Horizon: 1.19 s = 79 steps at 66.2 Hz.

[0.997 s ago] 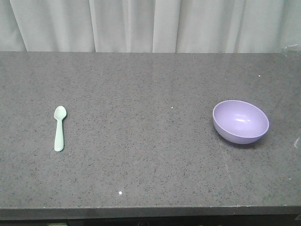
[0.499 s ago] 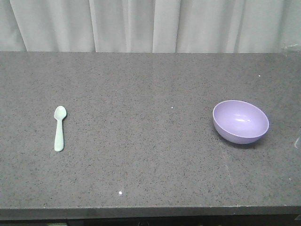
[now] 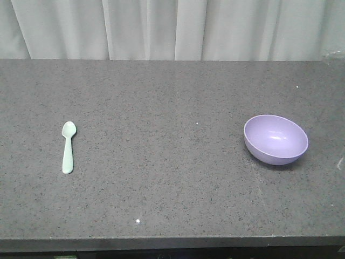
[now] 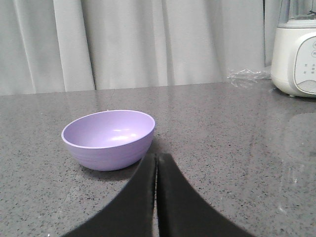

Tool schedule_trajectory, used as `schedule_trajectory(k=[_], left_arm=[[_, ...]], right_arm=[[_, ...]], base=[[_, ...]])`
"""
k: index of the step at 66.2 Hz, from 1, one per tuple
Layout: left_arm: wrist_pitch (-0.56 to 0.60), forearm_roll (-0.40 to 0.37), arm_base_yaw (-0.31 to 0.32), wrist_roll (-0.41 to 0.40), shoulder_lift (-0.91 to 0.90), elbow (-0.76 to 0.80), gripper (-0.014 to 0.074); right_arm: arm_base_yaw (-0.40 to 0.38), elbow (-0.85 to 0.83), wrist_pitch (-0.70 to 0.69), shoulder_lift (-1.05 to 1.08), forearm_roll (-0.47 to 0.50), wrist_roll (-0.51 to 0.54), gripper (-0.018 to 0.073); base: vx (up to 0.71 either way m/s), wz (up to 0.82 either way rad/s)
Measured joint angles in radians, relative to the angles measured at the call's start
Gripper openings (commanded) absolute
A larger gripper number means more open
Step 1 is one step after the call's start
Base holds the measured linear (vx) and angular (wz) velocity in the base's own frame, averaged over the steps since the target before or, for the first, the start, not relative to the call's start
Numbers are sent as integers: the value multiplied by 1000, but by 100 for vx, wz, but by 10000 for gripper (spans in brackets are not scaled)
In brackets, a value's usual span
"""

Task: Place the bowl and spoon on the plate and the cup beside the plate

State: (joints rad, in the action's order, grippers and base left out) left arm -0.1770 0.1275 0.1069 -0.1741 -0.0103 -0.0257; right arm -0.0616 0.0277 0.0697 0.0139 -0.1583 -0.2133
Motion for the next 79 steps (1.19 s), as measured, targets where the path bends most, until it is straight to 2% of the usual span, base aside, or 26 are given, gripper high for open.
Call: schedule_trajectory(k=[59,65,70,74,79], left_arm=[[10,0,0,0,0,0,-6],[64,0,0,0,0,0,-6],[145,0,0,-24,0,0,-6],[235,-12,0,-76,0,0,-6],[349,-35,0,-180,0,0,-6]], right_arm=[[0,0,-9,0,1,0,-3],[0,0,-70,0,37,-22,-3],[0,0,-131,0,105,-64,-3],[0,0,-168,0,158,-99,-3],[0,0,-199,0,207,-134,-3]], base=[[0,0],[0,0],[0,0],[0,0],[0,0]])
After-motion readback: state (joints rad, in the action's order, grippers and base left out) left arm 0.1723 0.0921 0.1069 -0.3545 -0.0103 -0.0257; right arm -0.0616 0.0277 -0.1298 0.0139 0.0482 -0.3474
